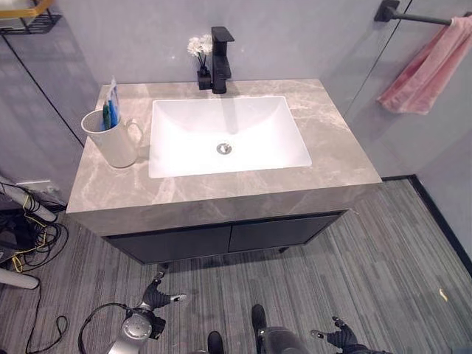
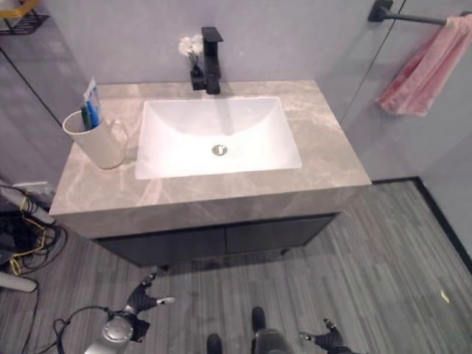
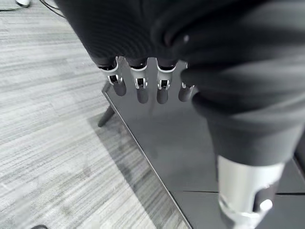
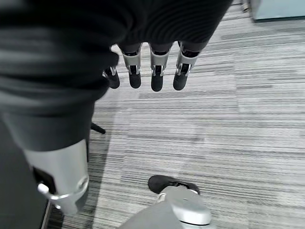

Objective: Put brush and paste in cup on sink, flatten towel.

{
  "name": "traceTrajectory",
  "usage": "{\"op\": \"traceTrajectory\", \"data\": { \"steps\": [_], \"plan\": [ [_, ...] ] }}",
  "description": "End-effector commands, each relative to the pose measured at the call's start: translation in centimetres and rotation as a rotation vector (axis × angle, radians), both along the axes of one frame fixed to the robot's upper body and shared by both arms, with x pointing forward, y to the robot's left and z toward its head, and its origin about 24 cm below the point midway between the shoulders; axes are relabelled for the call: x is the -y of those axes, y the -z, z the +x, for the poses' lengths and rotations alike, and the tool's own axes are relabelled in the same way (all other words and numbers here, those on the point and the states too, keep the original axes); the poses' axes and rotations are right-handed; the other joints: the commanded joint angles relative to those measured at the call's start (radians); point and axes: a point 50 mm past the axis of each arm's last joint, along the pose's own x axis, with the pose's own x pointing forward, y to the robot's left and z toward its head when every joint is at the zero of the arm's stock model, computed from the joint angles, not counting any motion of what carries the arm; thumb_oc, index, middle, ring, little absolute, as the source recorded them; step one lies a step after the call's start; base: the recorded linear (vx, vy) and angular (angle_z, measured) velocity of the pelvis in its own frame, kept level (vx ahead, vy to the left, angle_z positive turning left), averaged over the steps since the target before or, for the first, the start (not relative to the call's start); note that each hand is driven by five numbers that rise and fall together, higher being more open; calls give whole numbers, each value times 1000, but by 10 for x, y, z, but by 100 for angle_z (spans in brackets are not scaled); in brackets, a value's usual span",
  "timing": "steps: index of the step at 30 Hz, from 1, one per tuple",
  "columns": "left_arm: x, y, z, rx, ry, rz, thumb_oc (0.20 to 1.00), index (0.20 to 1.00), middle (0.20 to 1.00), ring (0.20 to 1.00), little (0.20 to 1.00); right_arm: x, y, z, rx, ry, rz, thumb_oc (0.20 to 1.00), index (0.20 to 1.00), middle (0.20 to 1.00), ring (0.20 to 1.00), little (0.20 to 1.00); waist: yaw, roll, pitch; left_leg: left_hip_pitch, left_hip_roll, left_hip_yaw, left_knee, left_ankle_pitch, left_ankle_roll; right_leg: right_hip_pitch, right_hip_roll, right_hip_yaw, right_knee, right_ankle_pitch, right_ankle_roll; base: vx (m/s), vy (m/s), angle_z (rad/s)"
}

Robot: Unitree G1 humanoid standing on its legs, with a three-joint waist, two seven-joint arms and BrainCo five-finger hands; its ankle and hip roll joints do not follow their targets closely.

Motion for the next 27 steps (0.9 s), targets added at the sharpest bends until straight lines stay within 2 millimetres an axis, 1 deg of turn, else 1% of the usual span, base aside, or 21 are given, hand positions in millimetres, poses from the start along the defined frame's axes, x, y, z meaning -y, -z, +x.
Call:
{"op": "traceTrajectory", "data": {
  "steps": [1,3,4,6,7,8,9,10,11,12,13,14,15,16,18,21,23,24,25,26,27],
  "plan": [
    [6,-15,9,103,30,-17,1000,1000,1000,1000,1000,12,-4,6,3,-45,-62,1000,1000,1000,1000,1000,6,-5,-12,-39,19,-7,89,-58,-27,57,13,-4,-94,42,41,105,-68,-1],
    [7,-15,8,102,35,-23,1000,1000,1000,1000,1000,13,-4,7,5,-48,-64,1000,1000,1000,1000,1000,10,-1,-13,-39,23,-5,94,-61,-31,65,14,-6,-105,41,39,77,-59,1],
    [11,-16,8,107,53,-34,1000,1000,1000,1000,1000,18,-7,10,16,-46,-77,1000,1000,1000,1000,1000,10,2,-10,-47,27,-4,123,-68,-40,72,16,2,-123,43,34,68,-74,-1],
    [11,-16,7,106,52,-38,1000,1000,1000,1000,1000,21,-9,13,30,-50,-83,1000,1000,1000,1000,1000,11,3,-6,-66,30,-4,162,-76,-46,79,13,-6,-129,39,31,45,-75,5],
    [12,-17,8,119,50,-41,1000,1000,1000,1000,1000,25,-13,18,63,-38,-87,1000,1000,1000,1000,1000,15,1,9,-98,29,-8,226,-70,-59,87,8,-10,-130,33,22,8,-101,8],
    [14,-21,12,142,50,-44,1000,1000,1000,1000,1000,30,-18,27,94,-37,-105,1000,1000,1000,1000,1000,19,4,24,-149,37,-24,305,-54,-84,82,3,-21,-121,28,10,8,-103,12],
    [15,-21,13,142,50,-44,1000,1000,1000,1000,1000,30,-18,28,94,-37,-106,1000,1000,1000,1000,1000,17,4,23,-154,37,-27,309,-55,-85,80,3,-24,-120,28,10,-10,-32,20],
    [15,-21,14,144,54,-44,1000,1000,1000,1000,1000,32,-19,27,96,-29,-116,1000,1000,1000,1000,1000,12,5,22,-164,70,0,304,-40,-99,83,-10,-39,-119,22,10,27,50,26],
    [14,-21,14,145,48,-41,1000,1000,1000,1000,1000,35,-20,28,100,-22,-129,1000,1000,1000,1000,1000,5,2,17,-169,123,44,280,-17,-112,89,-32,-55,-117,16,15,76,84,29],
    [13,-20,14,144,43,-42,1000,1000,1000,1000,1000,36,-21,28,102,-15,-133,1000,1000,1000,1000,1000,9,-2,14,-161,149,42,251,-10,-119,97,-42,-61,-115,11,17,97,85,73],
    [13,-19,13,140,39,-38,1000,1000,1000,1000,1000,37,-21,27,102,-11,-134,1000,1000,1000,1000,1000,13,-4,13,-148,158,31,232,-6,-122,105,-47,-62,-115,8,18,148,118,60],
    [8,-18,10,135,7,-22,1000,1000,1000,1000,1000,37,-23,31,112,-18,-136,1000,1000,1000,1000,1000,27,-4,-1,-139,193,-46,163,33,-142,109,-58,-53,-111,-3,27,285,369,52],
    [6,-11,9,105,1,12,1000,1000,1000,1000,1000,42,-22,28,87,-5,-151,1000,1000,1000,1000,1000,36,16,-18,-144,297,-101,53,167,-190,138,-89,-47,-95,-32,43,302,434,-3],
    [6,-12,11,107,7,11,1000,1000,1000,1000,1000,43,-22,31,90,2,-148,1000,1000,1000,1000,1000,35,22,-27,-119,298,-104,40,149,-191,146,-87,-40,-90,-42,43,228,361,6],
    [6,-11,10,99,16,14,1000,1000,1000,1000,1000,44,-21,29,82,9,-147,1000,1000,1000,1000,1000,41,25,-34,-103,298,-100,33,147,-196,159,-86,-41,-92,-40,43,74,112,-10],
    [10,-11,9,85,72,25,1000,1000,1000,1000,1000,43,-23,34,96,19,-142,1000,1000,1000,1000,1000,47,27,-48,-83,263,-90,35,116,-190,197,-112,-47,-108,-28,56,113,202,-11],
    [8,-12,10,86,91,45,1000,1000,1000,1000,1000,36,-25,45,123,0,-123,1000,1000,1000,1000,1000,60,20,-54,-71,241,-89,35,99,-182,205,-132,-40,-121,-10,69,93,235,7],
    [6,-14,11,94,93,53,1000,1000,1000,1000,1000,25,-27,57,157,-37,-96,1000,1000,1000,1000,1000,73,12,-57,-64,219,-82,27,86,-171,203,-153,-36,-135,10,85,75,250,-4],
    [5,-16,12,101,92,53,1000,1000,1000,1000,1000,20,-27,62,169,-61,-87,1000,1000,1000,1000,1000,81,9,-59,-63,211,-81,24,82,-167,202,-161,-37,-140,14,91,48,180,-9],
    [4,-16,12,101,91,54,1000,1000,1000,1000,1000,19,-27,62,169,-61,-87,1000,1000,1000,1000,1000,80,8,-59,-63,211,-80,24,82,-167,202,-162,-37,-141,15,91,13,105,-8],
    [3,-17,13,108,93,56,1000,1000,1000,1000,1000,13,-29,68,185,-99,-80,1000,1000,1000,1000,1000,88,5,-59,-65,202,-83,23,77,-162,201,-170,-40,-145,20,97,6,152,7]
  ]
}}
